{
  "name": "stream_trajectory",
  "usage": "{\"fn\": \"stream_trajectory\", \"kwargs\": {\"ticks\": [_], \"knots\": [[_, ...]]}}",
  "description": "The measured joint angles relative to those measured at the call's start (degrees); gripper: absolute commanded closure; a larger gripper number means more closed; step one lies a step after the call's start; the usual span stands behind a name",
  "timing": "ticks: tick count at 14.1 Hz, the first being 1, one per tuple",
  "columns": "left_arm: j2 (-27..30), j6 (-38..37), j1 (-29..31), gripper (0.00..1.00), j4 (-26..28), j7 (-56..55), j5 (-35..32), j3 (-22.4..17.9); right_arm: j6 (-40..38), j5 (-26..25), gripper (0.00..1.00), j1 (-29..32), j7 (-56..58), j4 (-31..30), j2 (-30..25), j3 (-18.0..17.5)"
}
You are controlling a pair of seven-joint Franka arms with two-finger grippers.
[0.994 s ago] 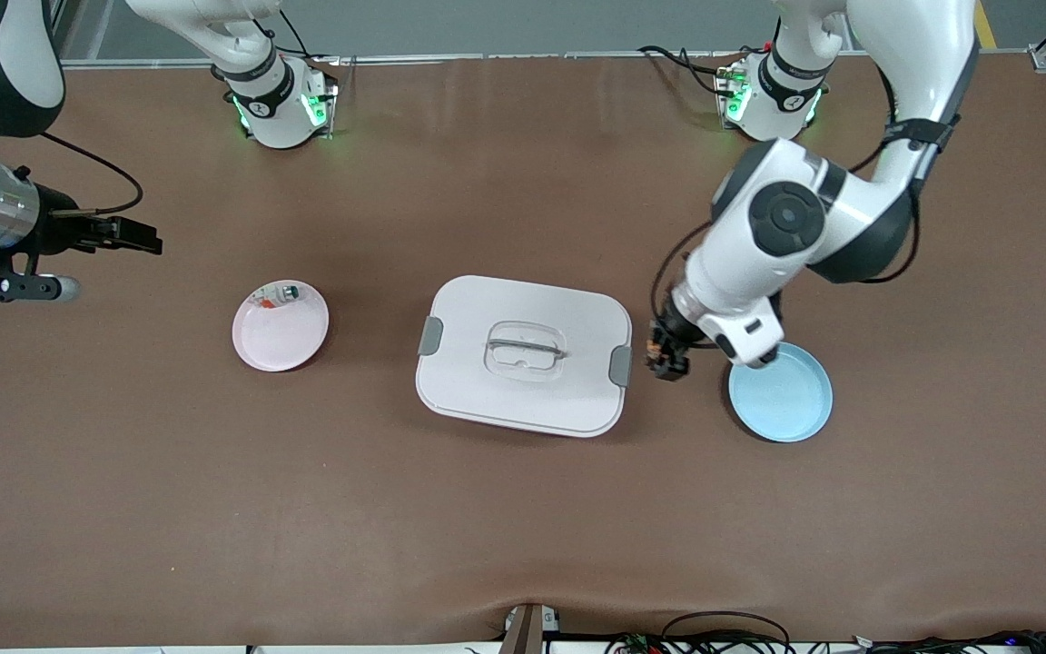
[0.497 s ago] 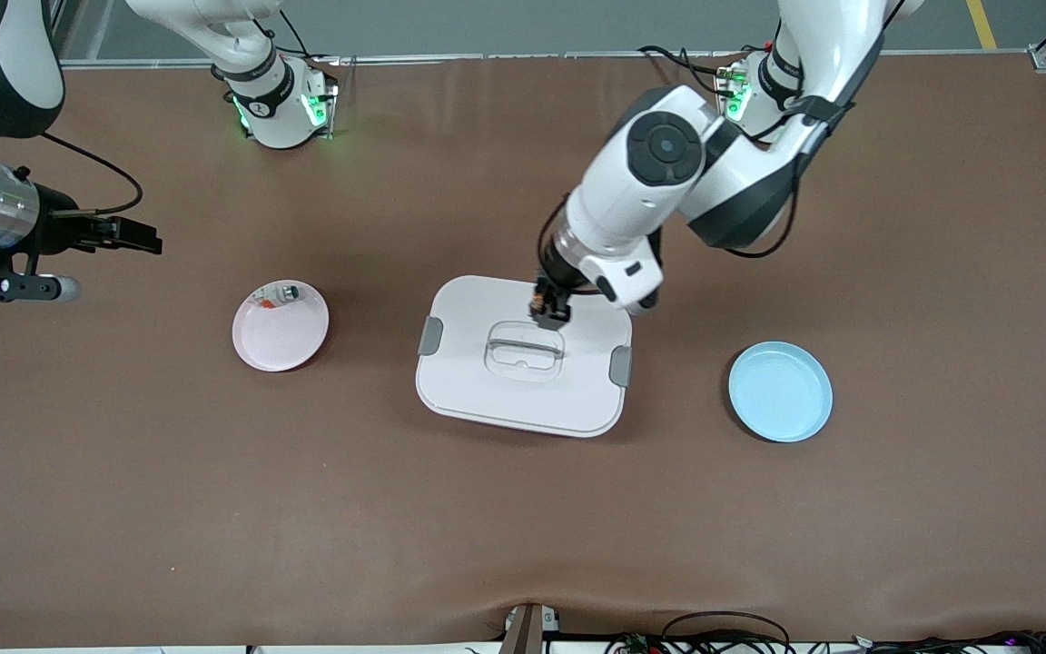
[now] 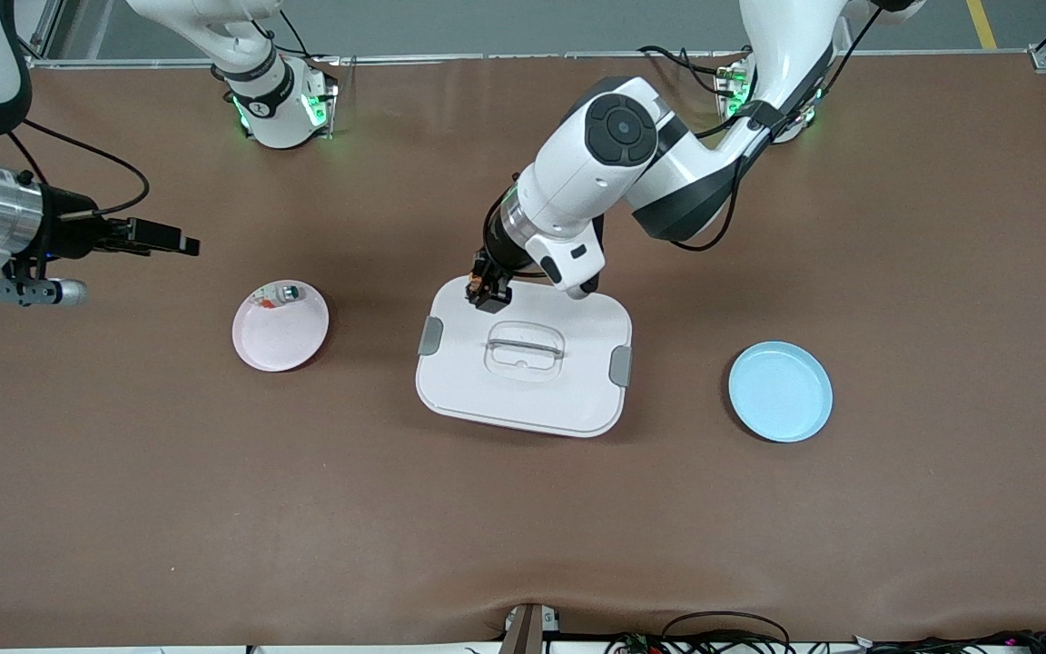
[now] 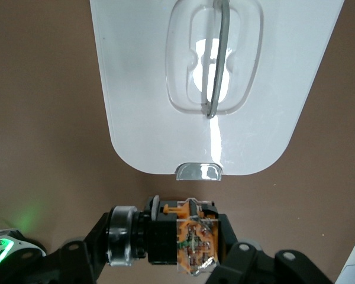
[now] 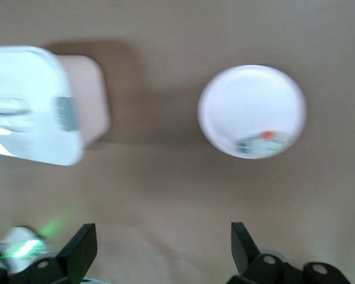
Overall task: Transfer orange switch to right arm and place
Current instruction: 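Lift the switch with the left gripper and carry it over the white box, then hold the switch with the left gripper while the right gripper reaches it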
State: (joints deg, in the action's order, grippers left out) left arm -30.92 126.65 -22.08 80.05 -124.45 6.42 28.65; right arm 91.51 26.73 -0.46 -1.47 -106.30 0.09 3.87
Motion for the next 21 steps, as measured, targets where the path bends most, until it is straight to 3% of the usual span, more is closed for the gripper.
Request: {"fn": "stream_trajectory", "kwargs": {"ticks": [2, 4, 7, 10, 14, 21], "knots": [[-0.18, 0.53, -0.35, 1.0, -0.07, 0.0, 0.43, 0.0, 4.87, 9.6, 0.0, -1.13, 0.05, -4.33, -1.11, -0.49], [-0.55, 1.99, -0.7, 1.0, -0.1, -0.06, 2.39, 0.0, 13.0, 16.14, 0.0, -5.14, 0.07, -10.16, -3.0, -0.96], [-0.8, 4.22, -1.54, 1.0, -0.15, -0.06, 3.7, 0.02, 22.73, 22.81, 0.0, -12.69, -0.02, -15.43, -4.9, -1.35], [-0.8, 6.06, -2.75, 1.0, -0.27, -0.08, 4.64, 0.05, 28.9, 27.95, 0.0, -18.65, -0.17, -16.23, -5.07, -1.43], [-0.81, 6.92, -3.43, 1.0, -0.36, -0.08, 5.69, 0.05, 35.97, 30.44, 0.0, -24.24, -0.19, -16.7, -4.46, -1.43], [-0.91, 7.7, -3.42, 1.0, -0.37, -0.13, 5.7, 0.04, 41.46, 33.02, 0.0, -27.89, -0.15, -16.73, -2.17, -1.37]]}}
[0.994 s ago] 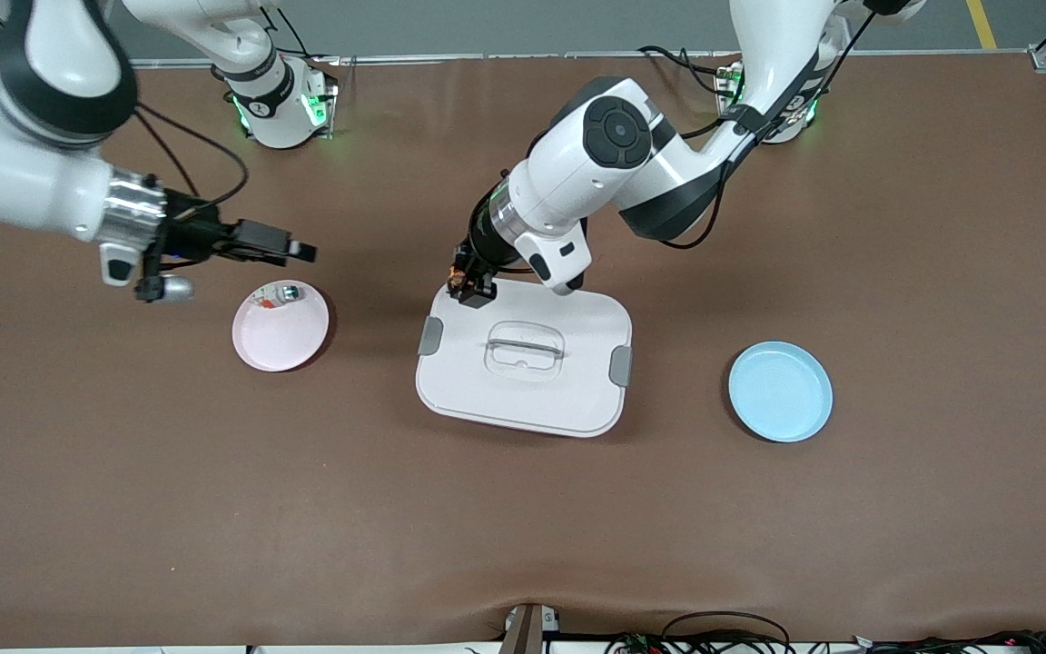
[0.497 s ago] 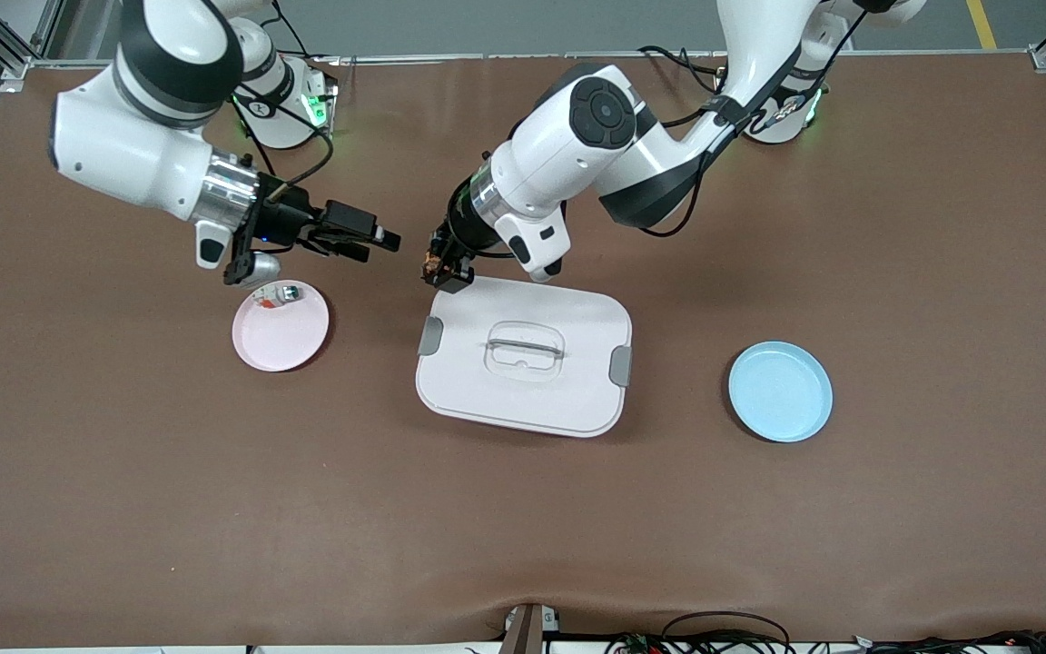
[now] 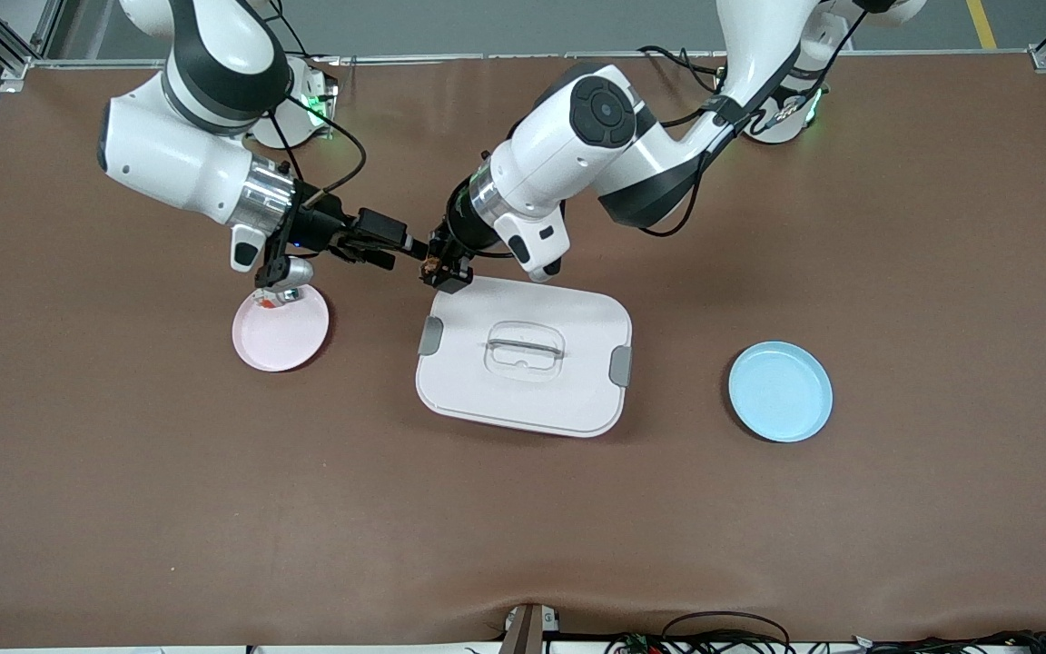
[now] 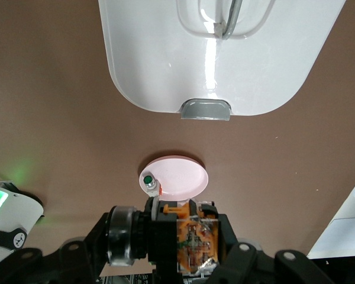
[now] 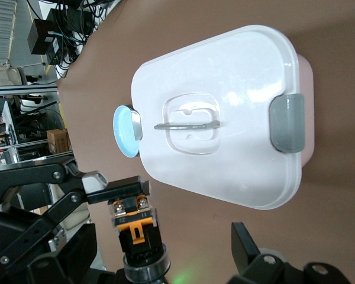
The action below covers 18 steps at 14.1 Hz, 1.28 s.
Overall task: Transfer orange switch to right arm and place
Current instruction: 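Hold the switch with the left gripper while the right gripper reaches it, then grasp the switch with the right gripper and open the left gripper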
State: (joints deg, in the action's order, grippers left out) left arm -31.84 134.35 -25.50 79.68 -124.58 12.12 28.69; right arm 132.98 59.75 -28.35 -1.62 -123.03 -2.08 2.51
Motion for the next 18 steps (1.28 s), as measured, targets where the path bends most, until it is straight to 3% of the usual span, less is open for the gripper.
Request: {"fn": "stream_trajectory", "kwargs": {"ticks": [3, 4, 5, 7, 14, 15, 16, 18], "knots": [[-0.03, 0.56, -0.2, 1.0, 0.0, -0.21, 0.0, 0.0, 1.64, 0.3, 0.0, -1.35, 0.0, 0.0, 0.62, 0.01], [-0.03, 0.86, -0.43, 1.0, 0.0, -0.44, 0.01, 0.01, 2.02, 0.37, 0.05, -1.63, 0.0, 0.0, 0.76, 0.01], [-0.03, 1.13, -0.65, 1.0, 0.0, -0.77, 0.03, 0.01, 2.34, 0.42, 0.28, -1.85, 0.0, 0.01, 0.83, 0.01], [-0.04, 1.38, -0.83, 1.0, 0.0, -1.3, 0.04, 0.01, 2.53, 0.52, 0.96, -2.08, 0.03, 0.07, 0.84, 0.01], [-0.52, 1.44, -0.81, 1.0, -0.05, -1.35, 0.5, -0.01, 2.58, 0.94, 1.0, -2.8, 0.54, 0.32, 0.86, 0.1], [-0.54, 1.44, -0.81, 0.95, -0.07, -1.35, 0.51, -0.01, 2.58, 0.94, 1.0, -2.8, 0.54, 0.33, 0.86, 0.11], [-0.54, 1.44, -0.81, 0.78, -0.07, -1.35, 0.51, -0.01, 2.58, 0.94, 1.0, -2.8, 0.55, 0.33, 0.86, 0.11], [-0.55, 1.44, -0.79, 0.29, -0.07, -1.35, 0.56, -0.01, 2.58, 0.94, 1.0, -2.81, 0.56, 0.34, 0.88, 0.11]]}}
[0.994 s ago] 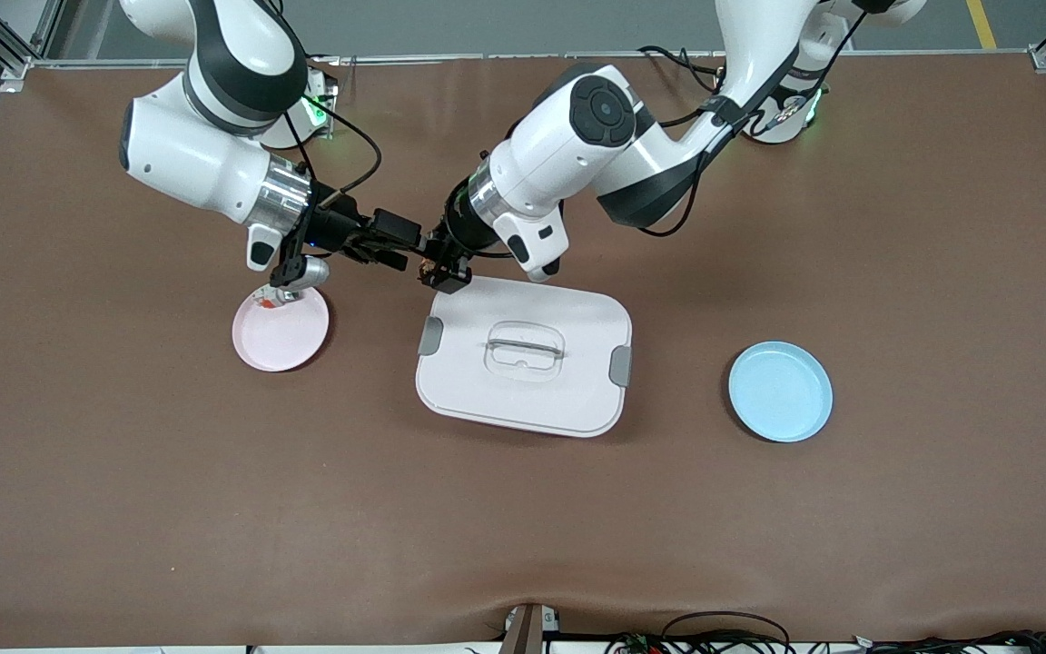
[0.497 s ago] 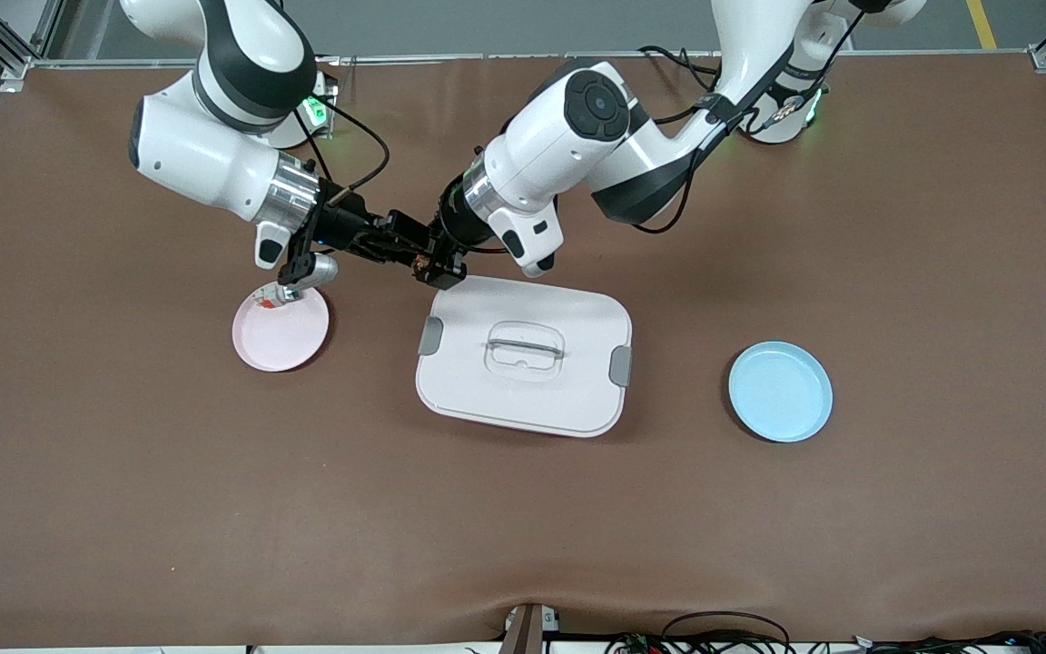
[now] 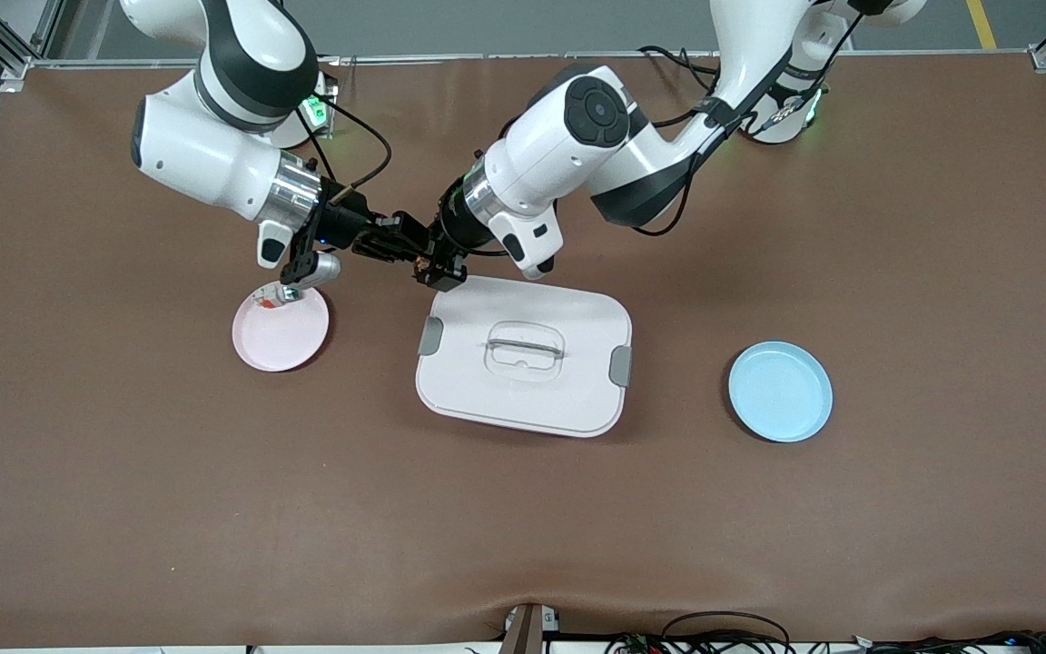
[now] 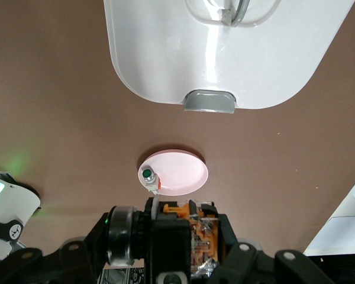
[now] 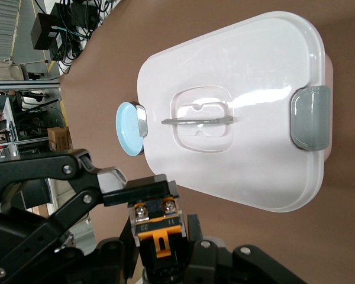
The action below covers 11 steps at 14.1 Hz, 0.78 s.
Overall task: Transfer orange switch to right arm and place
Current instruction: 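Grasp the switch with the right gripper and open the left gripper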
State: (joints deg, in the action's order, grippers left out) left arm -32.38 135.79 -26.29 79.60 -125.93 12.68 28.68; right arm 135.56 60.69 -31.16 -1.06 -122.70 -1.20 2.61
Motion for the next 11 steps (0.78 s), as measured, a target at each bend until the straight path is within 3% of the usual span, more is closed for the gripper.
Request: {"fn": "stream_trajectory", "kwargs": {"ticks": [1, 7, 11], "knots": [[0.0, 0.0, 0.02, 0.0, 0.0, 0.0, 0.03, 0.0, 0.0, 0.0, 1.0, 0.0, 0.0, 0.03, 0.03, 0.0], [0.03, 0.47, 0.51, 0.0, -1.89, 0.49, 0.03, -0.21, 0.18, -0.03, 1.0, -0.04, 1.32, 0.56, 0.75, 0.07], [1.4, -0.89, 3.47, 0.0, -2.93, 3.58, -3.79, -0.61, -1.67, -2.64, 1.0, 0.06, 11.47, 1.1, 1.96, 0.61]]}}
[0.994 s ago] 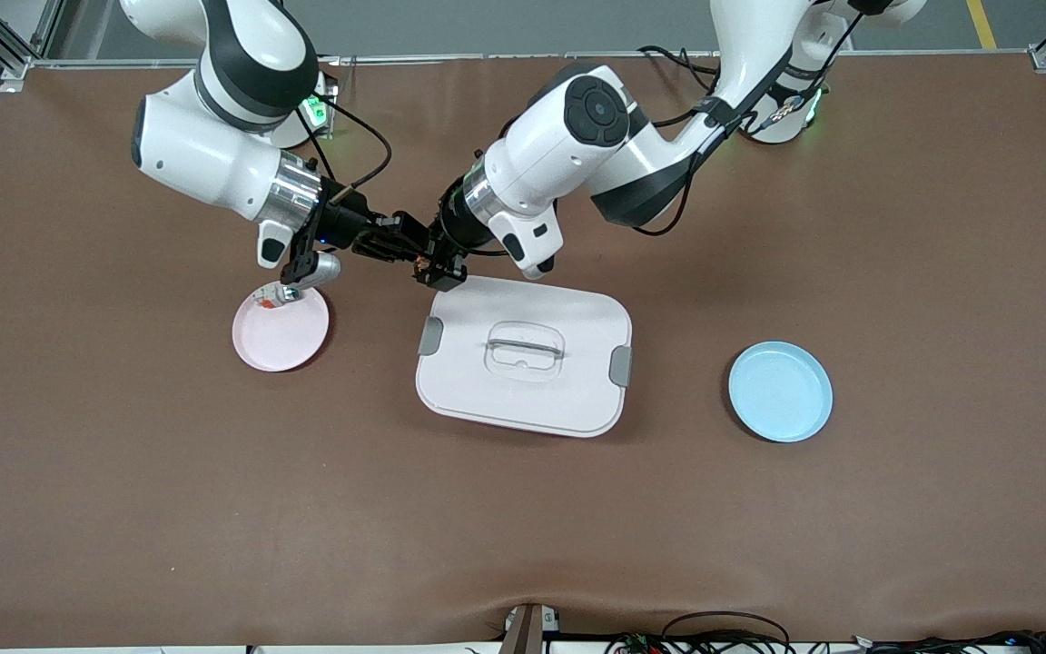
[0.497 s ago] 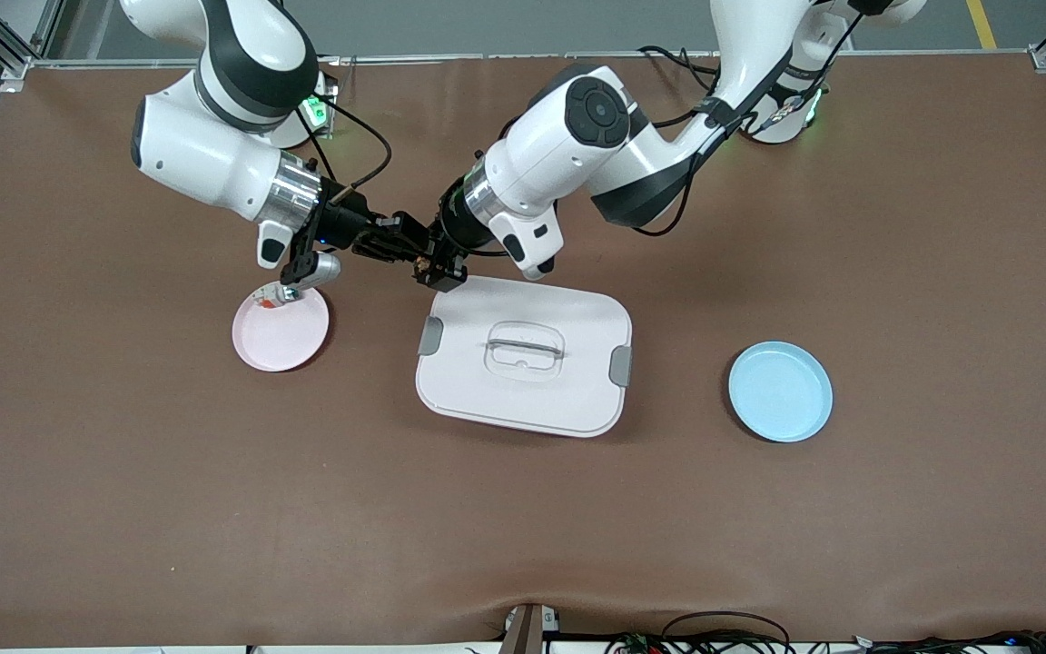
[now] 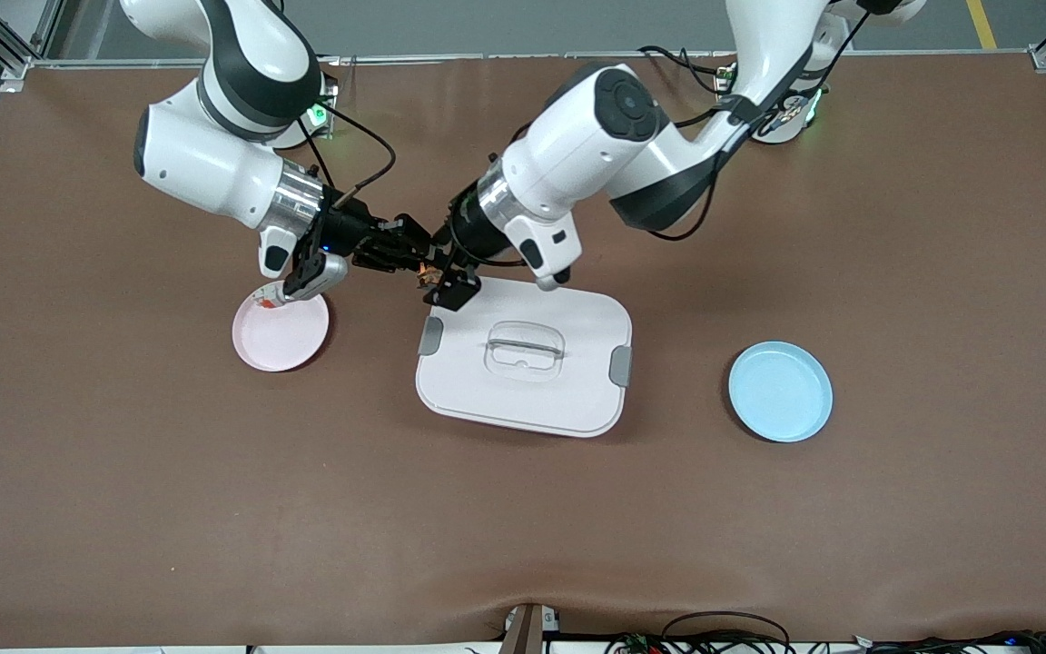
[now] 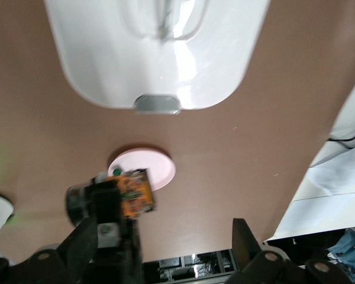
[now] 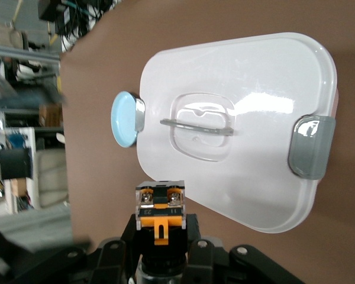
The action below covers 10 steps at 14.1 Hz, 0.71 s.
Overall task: Transfer orange switch to right arm and place
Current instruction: 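Grasp the switch with the right gripper and open the left gripper, then carry the switch to the pink plate while the left gripper withdraws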
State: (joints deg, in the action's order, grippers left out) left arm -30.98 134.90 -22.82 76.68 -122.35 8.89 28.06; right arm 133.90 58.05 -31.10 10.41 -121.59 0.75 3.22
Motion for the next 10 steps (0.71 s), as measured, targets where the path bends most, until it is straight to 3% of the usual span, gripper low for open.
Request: {"fn": "stream_trajectory", "kwargs": {"ticks": [4, 7, 10], "knots": [[3.54, -10.2, 6.2, 0.0, -0.24, 9.87, -7.0, -0.1, -4.93, -13.86, 1.0, 0.96, 1.88, 0.29, 0.15, 0.71], [6.01, -18.11, 11.6, 0.0, -0.25, 26.45, -8.42, -0.33, -8.48, -27.0, 1.0, 1.6, 5.19, 1.37, 0.13, 0.87], [7.94, -24.35, 18.61, 0.0, -0.24, 43.61, -8.63, -0.58, -12.15, -37.0, 1.0, 2.87, 14.12, 1.83, 0.13, 1.02]]}}
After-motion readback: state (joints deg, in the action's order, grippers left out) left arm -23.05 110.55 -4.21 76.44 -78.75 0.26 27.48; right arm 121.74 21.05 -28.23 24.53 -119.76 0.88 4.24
